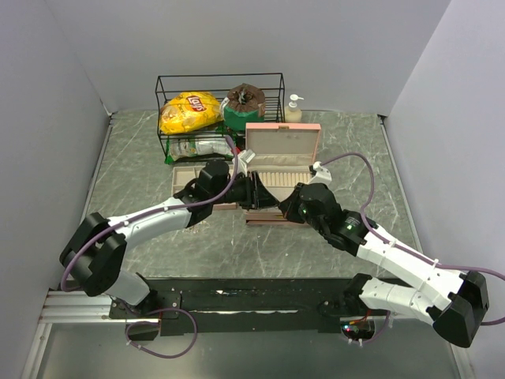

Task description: Organize the mixed jewelry

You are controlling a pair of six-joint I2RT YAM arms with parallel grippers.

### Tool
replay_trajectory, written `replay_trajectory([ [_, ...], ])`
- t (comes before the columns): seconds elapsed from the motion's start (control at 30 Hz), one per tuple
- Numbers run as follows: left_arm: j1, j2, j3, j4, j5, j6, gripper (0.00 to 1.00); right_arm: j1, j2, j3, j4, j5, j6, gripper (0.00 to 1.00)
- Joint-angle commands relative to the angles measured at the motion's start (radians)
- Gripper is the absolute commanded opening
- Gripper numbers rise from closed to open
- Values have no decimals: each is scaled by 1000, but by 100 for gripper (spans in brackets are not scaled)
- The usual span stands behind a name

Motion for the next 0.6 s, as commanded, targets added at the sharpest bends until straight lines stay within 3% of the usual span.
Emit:
replay_trajectory([
  [0.0, -13, 0, 47, 16, -19, -19, 43, -7, -23, -2, 42, 9, 6, 1],
  [0.27, -20, -11, 70, -56, -62, 16, 33, -11, -23, 0, 43, 17, 3, 1],
  [0.57, -34, -5, 113, -163, -110, 55, 28, -12, -22, 1, 48, 26, 6, 1],
])
